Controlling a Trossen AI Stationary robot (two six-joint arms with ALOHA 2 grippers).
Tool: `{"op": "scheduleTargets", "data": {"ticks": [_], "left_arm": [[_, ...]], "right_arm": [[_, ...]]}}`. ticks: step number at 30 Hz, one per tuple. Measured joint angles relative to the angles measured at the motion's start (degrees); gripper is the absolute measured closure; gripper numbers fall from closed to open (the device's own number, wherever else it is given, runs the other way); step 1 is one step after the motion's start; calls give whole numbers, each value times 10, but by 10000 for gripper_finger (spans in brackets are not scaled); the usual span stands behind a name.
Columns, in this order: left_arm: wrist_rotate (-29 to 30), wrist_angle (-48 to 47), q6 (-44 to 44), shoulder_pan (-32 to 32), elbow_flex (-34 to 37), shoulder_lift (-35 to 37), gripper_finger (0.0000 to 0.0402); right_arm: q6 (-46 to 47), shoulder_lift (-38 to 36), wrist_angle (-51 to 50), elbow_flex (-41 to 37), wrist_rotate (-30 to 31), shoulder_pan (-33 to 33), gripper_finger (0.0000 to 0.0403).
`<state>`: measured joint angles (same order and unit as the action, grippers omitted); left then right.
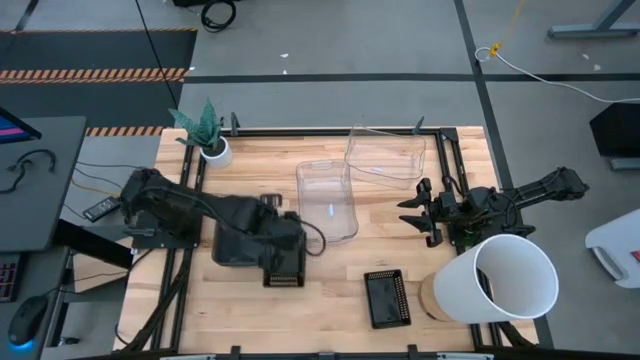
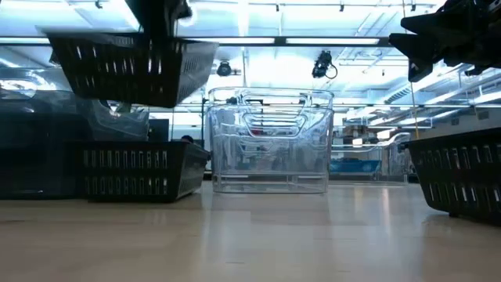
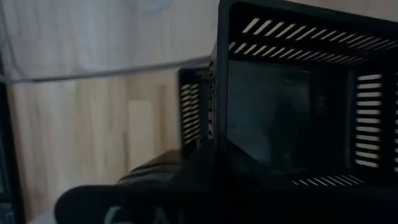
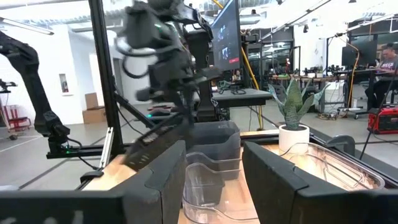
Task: Stack baskets by color
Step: Stack the bottom left black bin on the top black bin
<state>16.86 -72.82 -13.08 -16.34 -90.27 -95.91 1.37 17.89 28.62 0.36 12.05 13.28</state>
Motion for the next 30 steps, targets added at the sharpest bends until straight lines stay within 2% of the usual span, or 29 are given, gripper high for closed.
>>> {"op": "scheduleTargets", "data": {"ticks": [5,10,13,22,26,30], "left_arm": [[-3,54,52,51,87,45,394],[-70,140,92,93,163,67,394],[-78,161,92,100,197,67,394],[-141,237,24,43,217,67,390],[-148,248,31,5,217,66,390],[-148,271,42,-27,217,57,371]], "right_arm": [[0,0,0,0,0,0,238],[0,0,0,0,0,0,238],[0,0,0,0,0,0,238],[0,0,0,0,0,0,238],[0,0,0,0,0,0,238],[0,0,0,0,0,0,238]]}}
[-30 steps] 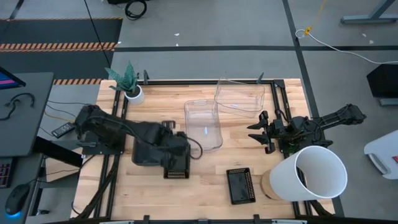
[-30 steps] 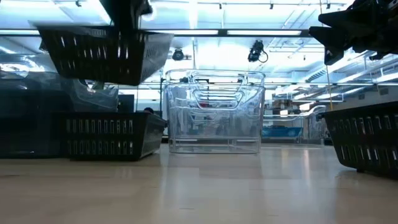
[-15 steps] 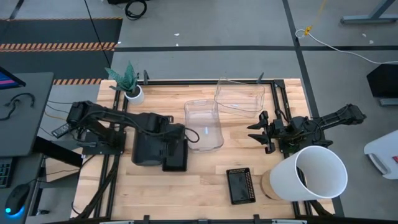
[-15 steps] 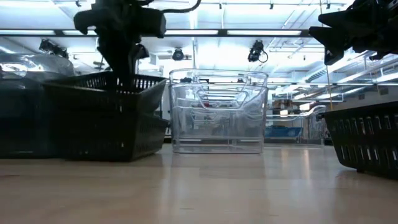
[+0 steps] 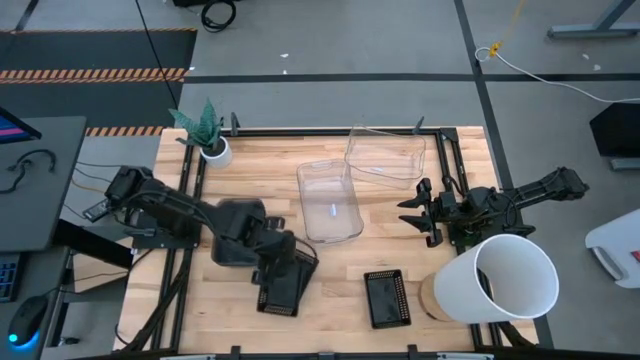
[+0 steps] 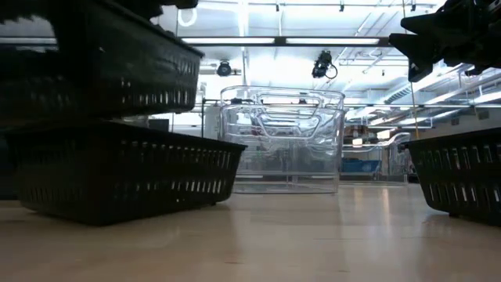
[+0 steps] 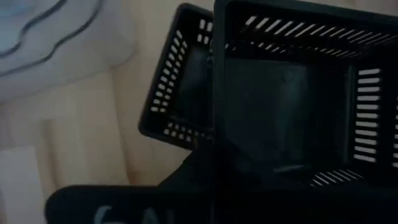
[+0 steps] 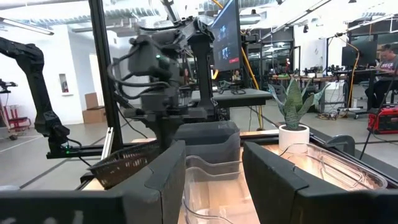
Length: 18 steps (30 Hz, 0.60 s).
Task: Stack baskets by color
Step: Stack the bottom left black bin on the top black bin
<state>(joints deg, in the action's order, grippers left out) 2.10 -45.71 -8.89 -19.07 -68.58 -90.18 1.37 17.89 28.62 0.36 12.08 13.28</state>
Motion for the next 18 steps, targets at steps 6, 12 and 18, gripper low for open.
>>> {"op": "scheduleTargets", "data": {"ticks": [6,12,18], "left_arm": [[49,34,61,-17,0,-28,331],[69,55,114,4,0,-33,316],[41,61,108,12,-18,-32,330]], "right_arm": [[0,0,1,0,0,0,238],[0,3,-2,0,0,0,238],[0,5,0,0,0,0,238]]}}
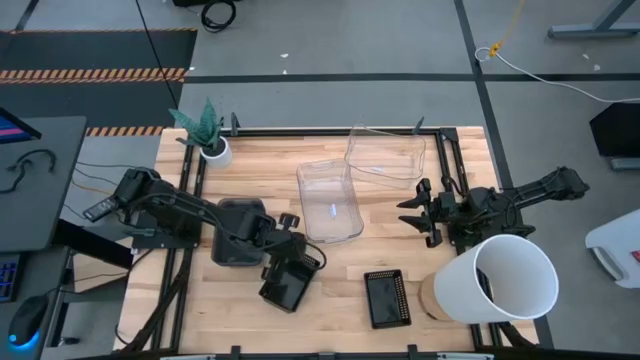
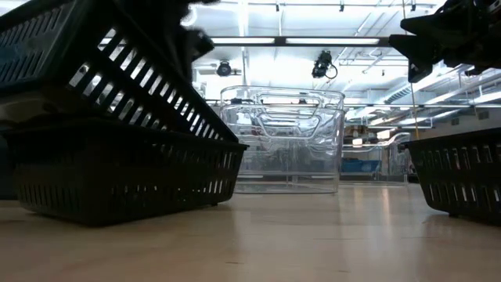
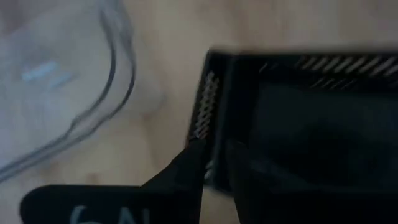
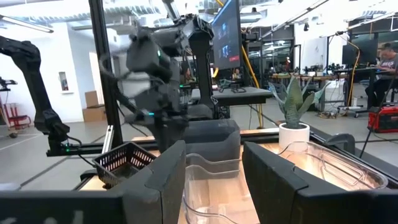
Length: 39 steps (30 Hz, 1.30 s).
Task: Stack baskets by color
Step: Stack the bottom left black bin on the top black bin
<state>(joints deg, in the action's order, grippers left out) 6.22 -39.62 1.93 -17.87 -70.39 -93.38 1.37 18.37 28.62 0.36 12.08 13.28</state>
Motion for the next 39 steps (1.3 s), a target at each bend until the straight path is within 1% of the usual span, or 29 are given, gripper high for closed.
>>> {"op": "scheduleTargets", "data": {"ticks": [2,4,7,10,14,18,20,22,25,32,36,39], "left_arm": [[-36,-10,-18,-8,-27,1,334],[-73,-15,-55,-22,-50,1,334],[-87,-24,-119,-52,-71,1,322],[-82,-21,-165,-89,-73,1,289],[-49,-26,-209,-133,-71,-12,230],[-18,-17,-213,-163,-71,-16,179],[1,-17,-205,-171,-71,-23,164],[23,-27,-194,-177,-71,-29,159],[33,-24,-176,-182,-72,-48,169],[6,-24,-176,-188,-71,-80,228],[27,-26,-170,-188,-71,-80,263],[41,-35,-154,-188,-71,-80,301]], "right_arm": [[0,0,0,0,0,0,238],[0,0,0,0,0,0,238],[0,0,0,0,0,0,238],[0,0,0,0,0,0,238],[0,0,0,0,0,0,238],[0,0,0,0,0,0,238],[0,0,0,0,0,0,238],[0,0,0,0,0,0,238],[0,0,0,0,0,0,238],[0,1,0,0,0,0,238],[0,1,0,0,0,0,238],[0,1,0,0,0,0,238]]}}
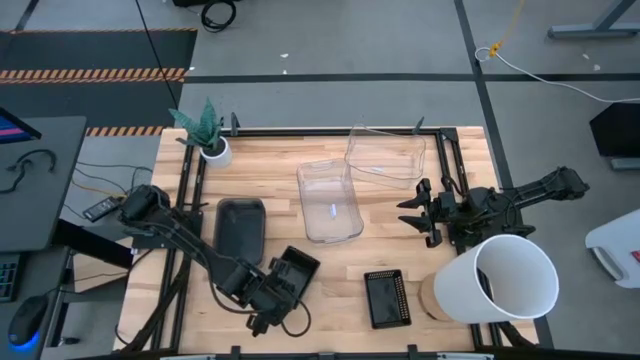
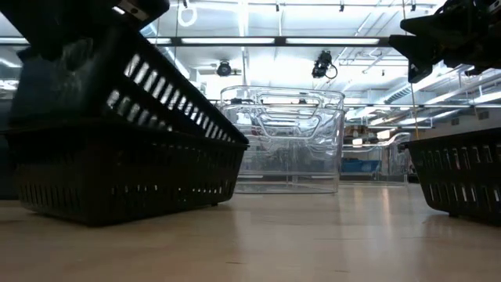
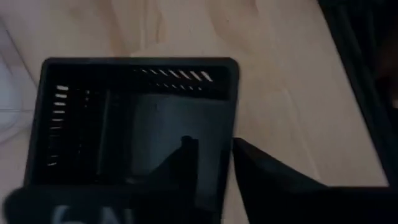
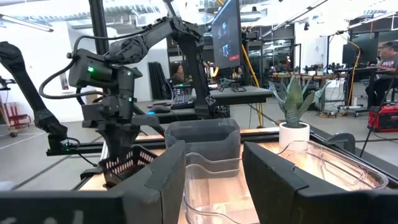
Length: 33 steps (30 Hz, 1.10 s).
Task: Stack baskets by color
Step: Stack the bottom left black bin on the top black bin, then stack the top transparent bin on the transparent bins
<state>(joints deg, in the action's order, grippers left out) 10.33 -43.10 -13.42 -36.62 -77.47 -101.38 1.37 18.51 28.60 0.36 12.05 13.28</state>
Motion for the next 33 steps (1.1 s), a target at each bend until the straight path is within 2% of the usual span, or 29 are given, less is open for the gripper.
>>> {"op": "scheduleTargets", "data": {"ticks": [6,14,16,19,24,27,29,33], "left_arm": [[-12,-17,20,0,0,-6,388],[-4,-18,19,-9,-1,-2,395],[0,-15,-7,-9,-1,-7,393],[4,-14,-36,-8,-1,-15,362],[12,-12,-63,-7,-1,-16,266],[17,-12,-39,-3,-7,-9,215],[39,-7,-10,3,-21,-9,193],[126,-4,-4,24,-41,-9,176]], "right_arm": [[0,0,0,0,0,0,238],[0,0,0,0,0,0,238],[0,0,0,0,0,0,238],[0,0,0,0,0,0,238],[0,0,0,0,0,0,238],[0,0,0,0,0,0,238],[0,0,0,0,0,0,238],[0,0,0,0,0,0,238]]}}
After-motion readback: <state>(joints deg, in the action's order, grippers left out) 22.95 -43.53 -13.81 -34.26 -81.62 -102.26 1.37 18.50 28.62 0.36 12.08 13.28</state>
